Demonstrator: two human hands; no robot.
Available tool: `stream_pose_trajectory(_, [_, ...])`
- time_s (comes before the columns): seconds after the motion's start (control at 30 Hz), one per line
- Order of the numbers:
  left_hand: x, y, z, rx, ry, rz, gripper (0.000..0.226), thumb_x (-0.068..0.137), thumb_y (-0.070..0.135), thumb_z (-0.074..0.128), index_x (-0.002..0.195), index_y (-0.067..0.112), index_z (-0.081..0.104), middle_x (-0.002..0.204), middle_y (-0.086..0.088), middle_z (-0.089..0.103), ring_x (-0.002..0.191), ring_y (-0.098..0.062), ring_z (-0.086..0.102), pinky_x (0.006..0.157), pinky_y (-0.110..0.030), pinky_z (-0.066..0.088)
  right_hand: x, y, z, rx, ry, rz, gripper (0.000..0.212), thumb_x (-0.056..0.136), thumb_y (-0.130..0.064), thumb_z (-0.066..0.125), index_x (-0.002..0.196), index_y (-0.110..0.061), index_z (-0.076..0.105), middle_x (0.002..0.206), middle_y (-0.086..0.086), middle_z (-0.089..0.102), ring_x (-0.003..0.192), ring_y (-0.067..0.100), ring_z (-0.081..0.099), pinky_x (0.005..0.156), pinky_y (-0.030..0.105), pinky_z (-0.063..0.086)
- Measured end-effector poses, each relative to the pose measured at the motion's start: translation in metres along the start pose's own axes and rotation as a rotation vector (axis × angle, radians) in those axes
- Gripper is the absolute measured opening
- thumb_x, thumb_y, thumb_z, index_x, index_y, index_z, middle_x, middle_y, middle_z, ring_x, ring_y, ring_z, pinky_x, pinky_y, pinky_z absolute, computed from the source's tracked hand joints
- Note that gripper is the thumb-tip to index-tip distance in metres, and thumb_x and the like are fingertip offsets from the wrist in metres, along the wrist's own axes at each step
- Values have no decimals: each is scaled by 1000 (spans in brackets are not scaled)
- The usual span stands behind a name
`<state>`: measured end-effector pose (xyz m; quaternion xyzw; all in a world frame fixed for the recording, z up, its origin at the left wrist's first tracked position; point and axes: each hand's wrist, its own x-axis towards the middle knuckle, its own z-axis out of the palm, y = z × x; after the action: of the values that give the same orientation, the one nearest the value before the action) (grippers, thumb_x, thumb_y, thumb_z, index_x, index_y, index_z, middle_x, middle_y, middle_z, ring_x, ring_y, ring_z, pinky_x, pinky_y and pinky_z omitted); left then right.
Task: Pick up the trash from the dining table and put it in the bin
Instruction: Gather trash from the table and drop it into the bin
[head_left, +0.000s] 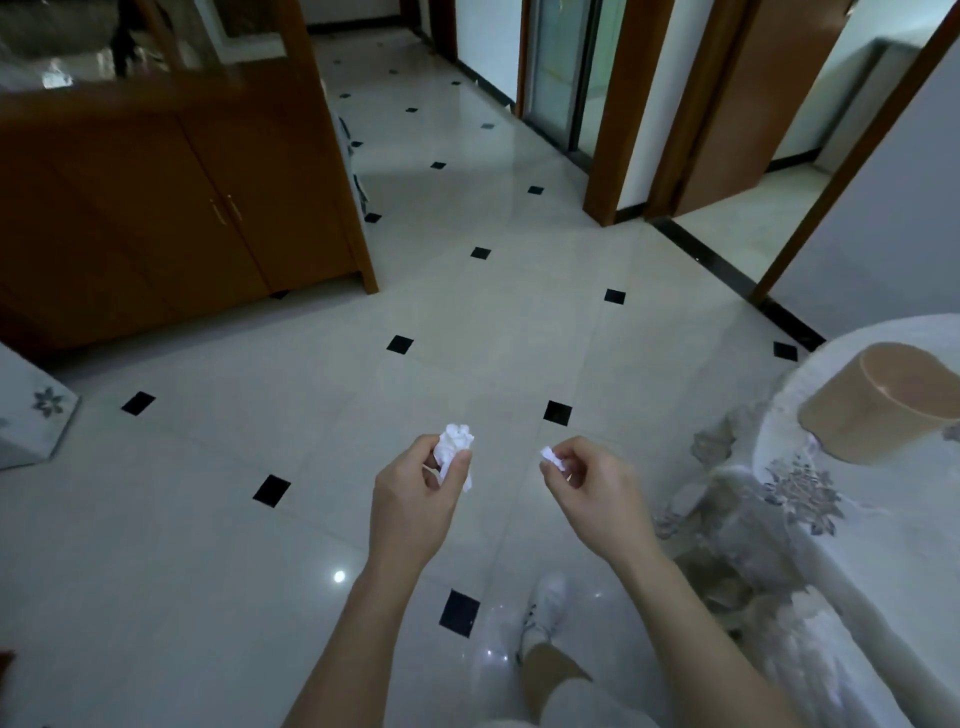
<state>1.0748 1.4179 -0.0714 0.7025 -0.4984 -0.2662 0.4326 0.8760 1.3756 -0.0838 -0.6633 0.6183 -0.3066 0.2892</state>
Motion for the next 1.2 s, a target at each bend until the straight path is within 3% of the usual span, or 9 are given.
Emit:
stream_pose_trajectory(0.17, [81,17,39,12,-48,42,32,91,33,65,66,25,46,61,0,61,51,-11,43,54,-23,39,79,14,-2,7,24,33,16,88,-35,65,75,-27,60,64,-12,57,67,1,56,54,14,36])
stream_pose_trajectory(0.3, [162,40,79,35,-65,69,33,91,38,64,71,17,50,63,-5,60,56,-22,47,56,-33,43,165,26,-21,34,60,53,15,89,-35,64,77,-25,63,65,-11,61,67,2,57,56,21,39])
stream_pose_trajectory(0.6, [305,127,195,9,-171,179,30,90,27,66,69,16,49,60,10,58,56,-20,46,53,-16,36,329,70,-104,59,244,106,18,89,-35,66,75,-26,62,65,-12,61,66,5,58,62,25,48])
stream_pose_trajectory(0.7, [333,143,231,8,-224,200,29,90,28,65,68,19,49,62,12,61,53,-12,46,53,-15,37,357,89,-121,53,284,128,18,89,-36,66,75,-25,62,64,-11,62,65,6,59,61,24,48])
stream_pose_trajectory(0.9, [377,179,310,20,-374,267,29,91,32,64,68,20,50,62,7,62,53,-9,47,53,-17,38,394,132,-160,10,366,199,17,89,-36,66,77,-25,63,62,-12,60,69,3,59,55,9,37])
stream_pose_trajectory(1.1, [416,212,407,25,-573,391,24,91,34,64,74,19,56,63,-3,59,59,-17,52,55,-26,43,419,184,-208,-62,485,352,10,88,-32,68,82,-28,62,62,-16,55,60,-1,55,54,14,34])
stream_pose_trajectory(1.2, [434,239,468,12,-720,483,19,92,33,65,77,23,59,62,1,58,59,-16,51,53,-19,40,428,212,-236,-83,620,463,11,88,-36,67,84,-25,65,63,-16,57,63,-1,57,57,12,39])
